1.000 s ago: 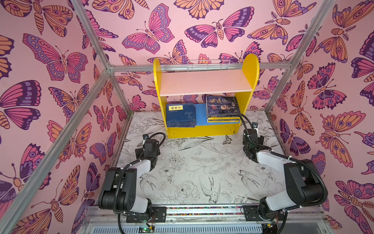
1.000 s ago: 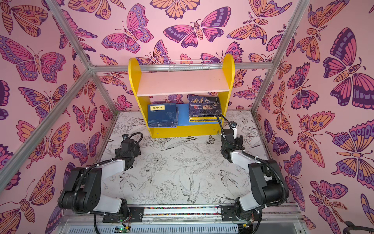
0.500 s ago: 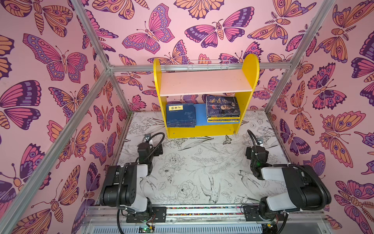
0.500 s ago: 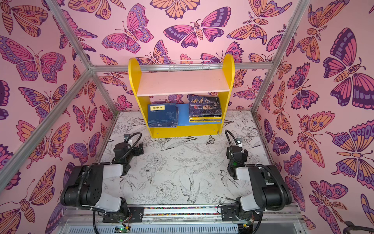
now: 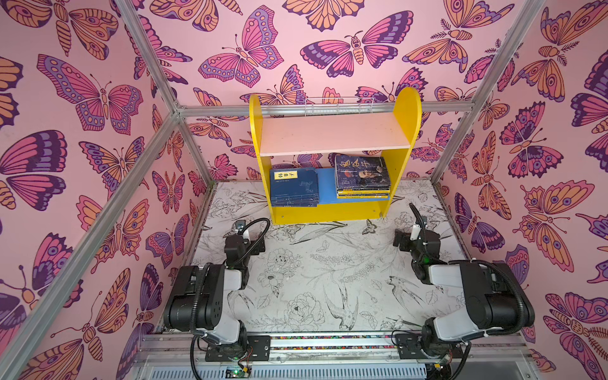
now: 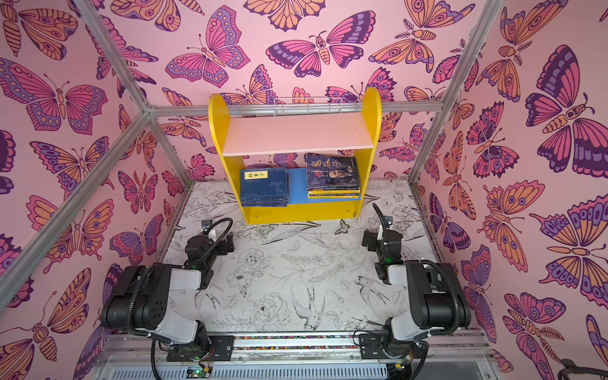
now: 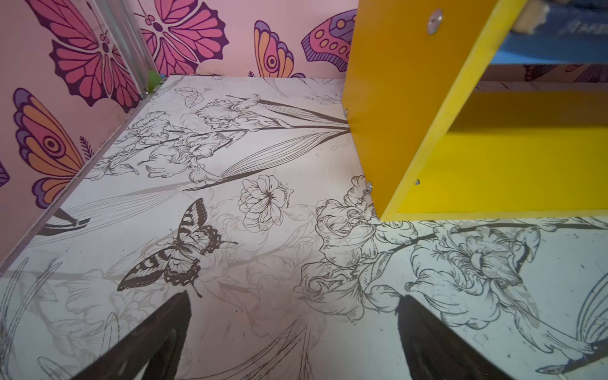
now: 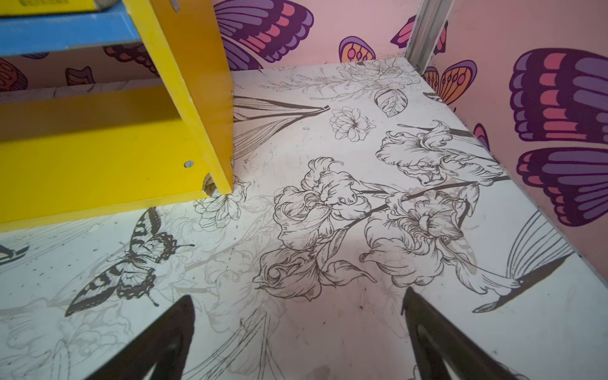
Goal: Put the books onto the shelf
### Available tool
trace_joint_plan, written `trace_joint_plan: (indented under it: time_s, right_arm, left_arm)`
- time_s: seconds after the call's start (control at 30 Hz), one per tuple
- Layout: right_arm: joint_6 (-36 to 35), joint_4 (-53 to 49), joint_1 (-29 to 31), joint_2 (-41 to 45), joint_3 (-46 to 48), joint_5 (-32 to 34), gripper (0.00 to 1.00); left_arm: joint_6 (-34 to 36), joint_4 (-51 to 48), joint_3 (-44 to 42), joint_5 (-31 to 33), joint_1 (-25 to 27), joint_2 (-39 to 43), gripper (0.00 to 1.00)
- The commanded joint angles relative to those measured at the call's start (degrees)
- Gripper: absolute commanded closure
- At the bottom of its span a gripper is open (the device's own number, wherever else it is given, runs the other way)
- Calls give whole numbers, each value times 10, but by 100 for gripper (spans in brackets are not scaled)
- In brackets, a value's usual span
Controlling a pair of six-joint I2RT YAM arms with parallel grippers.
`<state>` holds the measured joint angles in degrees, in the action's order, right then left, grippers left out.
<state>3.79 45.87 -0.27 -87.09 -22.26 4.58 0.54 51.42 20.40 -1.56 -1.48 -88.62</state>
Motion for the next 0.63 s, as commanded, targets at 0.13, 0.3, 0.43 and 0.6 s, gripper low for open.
trace_joint_plan:
  time_s: [0.13,0.3,0.43,0.6]
  right_arm:
    - [-6,13,1,4,-6,-13,1]
    - [-6,13,1,4,-7,-13,1]
    - [-6,13,0,3,-7,-13,1]
    - [-6,12,0,4,-6,-14,1]
  left_arm:
    - [17,13,3,-22,2,-1,1]
    - [18,12,4,-22,2,-2,1]
    - [16,10,6,-24,2,-2,1]
    - [15,9,6,-28,-1,-2,1]
